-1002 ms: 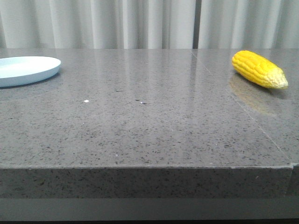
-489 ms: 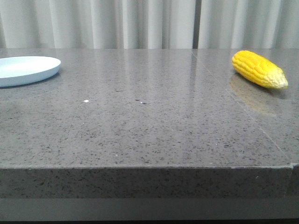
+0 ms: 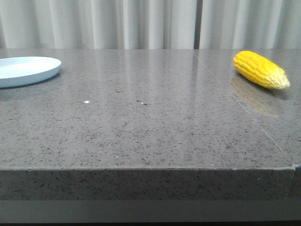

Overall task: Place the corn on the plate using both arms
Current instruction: 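Lower the left gripper to the rim of the light blue plate and grasp it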

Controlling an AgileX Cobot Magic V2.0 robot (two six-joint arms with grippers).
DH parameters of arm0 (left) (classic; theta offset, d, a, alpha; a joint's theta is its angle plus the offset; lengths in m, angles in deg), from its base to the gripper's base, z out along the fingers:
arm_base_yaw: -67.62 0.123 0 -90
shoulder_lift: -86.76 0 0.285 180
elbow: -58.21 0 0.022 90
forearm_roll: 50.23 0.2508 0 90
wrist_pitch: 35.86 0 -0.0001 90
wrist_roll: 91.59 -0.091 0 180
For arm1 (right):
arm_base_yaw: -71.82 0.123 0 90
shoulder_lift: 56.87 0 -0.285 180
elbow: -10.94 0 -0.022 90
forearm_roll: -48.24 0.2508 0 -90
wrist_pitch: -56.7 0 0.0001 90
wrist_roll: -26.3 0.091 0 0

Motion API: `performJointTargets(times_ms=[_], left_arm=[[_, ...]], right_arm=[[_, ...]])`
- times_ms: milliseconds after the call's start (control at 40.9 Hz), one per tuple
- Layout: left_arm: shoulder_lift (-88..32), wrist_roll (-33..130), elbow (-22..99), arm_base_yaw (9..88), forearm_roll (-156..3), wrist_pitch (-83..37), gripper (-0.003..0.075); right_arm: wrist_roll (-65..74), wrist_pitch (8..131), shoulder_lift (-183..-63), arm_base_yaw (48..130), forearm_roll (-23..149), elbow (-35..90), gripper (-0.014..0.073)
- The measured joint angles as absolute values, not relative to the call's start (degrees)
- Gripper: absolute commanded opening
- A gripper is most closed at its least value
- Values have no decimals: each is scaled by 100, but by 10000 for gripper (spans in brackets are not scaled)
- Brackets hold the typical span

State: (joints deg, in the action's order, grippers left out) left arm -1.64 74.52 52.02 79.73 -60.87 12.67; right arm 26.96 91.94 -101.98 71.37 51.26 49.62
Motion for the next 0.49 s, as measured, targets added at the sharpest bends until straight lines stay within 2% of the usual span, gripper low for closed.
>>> performJointTargets(times_ms=[171,489], left_arm=[[714,6956,5833,8213,-6973,1292,584],[1946,6885,6761,8235,-7104,1350,584]], right_arm=[[2696,9194,-10198,7137,5126,4962,647],[2696,9194,-10198,7137,5126,4962,647]])
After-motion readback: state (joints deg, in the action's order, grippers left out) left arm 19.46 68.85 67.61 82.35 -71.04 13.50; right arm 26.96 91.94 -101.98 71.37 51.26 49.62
